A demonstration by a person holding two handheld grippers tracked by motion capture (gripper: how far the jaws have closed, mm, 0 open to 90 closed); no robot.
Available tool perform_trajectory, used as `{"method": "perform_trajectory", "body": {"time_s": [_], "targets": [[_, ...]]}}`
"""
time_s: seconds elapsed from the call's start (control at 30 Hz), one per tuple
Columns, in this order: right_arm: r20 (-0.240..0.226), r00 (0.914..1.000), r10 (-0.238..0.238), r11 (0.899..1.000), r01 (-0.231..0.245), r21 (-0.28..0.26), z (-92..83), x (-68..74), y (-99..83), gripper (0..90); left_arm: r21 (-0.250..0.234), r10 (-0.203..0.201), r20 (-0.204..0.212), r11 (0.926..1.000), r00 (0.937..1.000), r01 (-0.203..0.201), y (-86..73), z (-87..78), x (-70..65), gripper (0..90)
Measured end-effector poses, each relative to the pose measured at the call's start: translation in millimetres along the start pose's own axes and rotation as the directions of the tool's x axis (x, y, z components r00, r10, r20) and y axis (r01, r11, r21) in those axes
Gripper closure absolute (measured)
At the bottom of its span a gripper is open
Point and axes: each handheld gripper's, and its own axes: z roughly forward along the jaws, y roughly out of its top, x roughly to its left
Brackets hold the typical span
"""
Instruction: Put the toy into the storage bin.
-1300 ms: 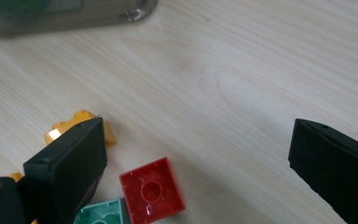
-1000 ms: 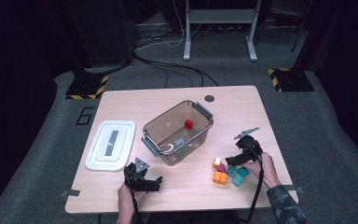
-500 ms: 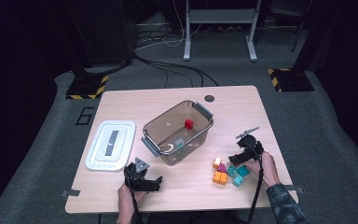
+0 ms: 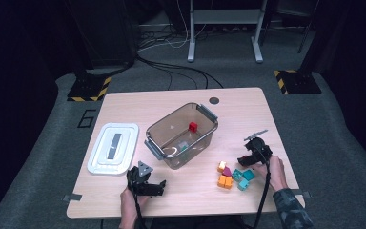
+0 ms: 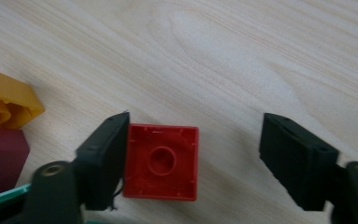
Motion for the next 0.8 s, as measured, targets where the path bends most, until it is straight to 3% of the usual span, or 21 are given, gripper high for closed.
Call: {"method": "perform_trajectory", "body": {"time_s": [0.23,0.6,0.8], "targets": [[0.012,0.9998,0.016,1.0,-0.016,0.008,-1.1,-2.0,-0.3,57.8,0.0,-0.002,0.001,1.0,1.0,0.002,-0.1,0.0,-0.1,0.1],[-0.025,0.9991,0.035,0.999,-0.035,-0.013,-0.9,-9.7,2.7,58.6,0.0,-0.002,0.001,1.0,1.0,0.002,-0.1,0.0,-0.2,0.1],[-0.023,0.9986,0.047,0.998,-0.048,-0.034,-2.5,-13.0,11.5,58.6,0.0,-0.002,0.0,1.0,1.0,0.002,-0.1,0.0,-0.1,0.1]]}}
